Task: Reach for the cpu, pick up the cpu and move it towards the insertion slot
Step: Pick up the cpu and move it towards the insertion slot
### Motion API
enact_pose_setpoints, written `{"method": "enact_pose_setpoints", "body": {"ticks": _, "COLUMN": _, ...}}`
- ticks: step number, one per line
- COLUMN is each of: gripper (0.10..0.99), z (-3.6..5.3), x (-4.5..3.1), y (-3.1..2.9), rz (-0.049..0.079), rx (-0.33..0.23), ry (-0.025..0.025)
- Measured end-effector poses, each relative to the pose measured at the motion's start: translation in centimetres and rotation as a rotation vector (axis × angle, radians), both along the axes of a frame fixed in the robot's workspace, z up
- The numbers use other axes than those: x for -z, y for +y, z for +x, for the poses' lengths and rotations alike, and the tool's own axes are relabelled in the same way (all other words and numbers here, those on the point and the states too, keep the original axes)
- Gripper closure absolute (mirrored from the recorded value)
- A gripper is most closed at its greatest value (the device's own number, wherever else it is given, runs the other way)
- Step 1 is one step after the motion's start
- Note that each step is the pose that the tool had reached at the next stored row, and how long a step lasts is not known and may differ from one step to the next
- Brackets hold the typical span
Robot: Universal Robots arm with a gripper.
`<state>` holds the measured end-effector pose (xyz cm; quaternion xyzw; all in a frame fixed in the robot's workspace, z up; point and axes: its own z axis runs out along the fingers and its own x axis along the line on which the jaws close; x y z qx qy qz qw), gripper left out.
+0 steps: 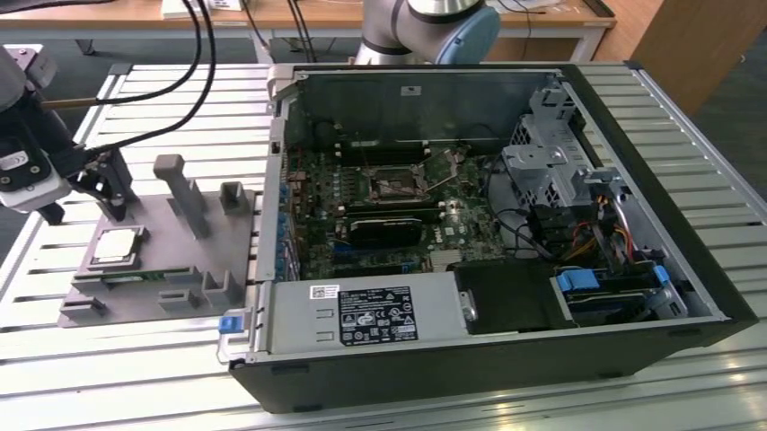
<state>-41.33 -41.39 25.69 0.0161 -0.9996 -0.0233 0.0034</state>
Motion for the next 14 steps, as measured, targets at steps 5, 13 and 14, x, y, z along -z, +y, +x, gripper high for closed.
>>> {"method": "enact_pose_setpoints", "body": {"ticks": 5, "gripper": 0.353, "z": -0.15, "x": 0.91, "y": 0.00, "rz": 0.000, "rx": 0.000, "ry": 0.0000}}
{"method": "enact_pose_setpoints", "body": {"ticks": 13, "gripper": 0.353, "z": -0.58, "x": 2.36, "y": 0.12, "rz": 0.001, "rx": 0.000, "ry": -0.0001}}
{"method": "enact_pose_setpoints", "body": {"ticks": 14, "gripper": 0.353, "z": -0.59, "x": 2.54, "y": 0.15, "rz": 0.001, "rx": 0.001, "ry": -0.0002}}
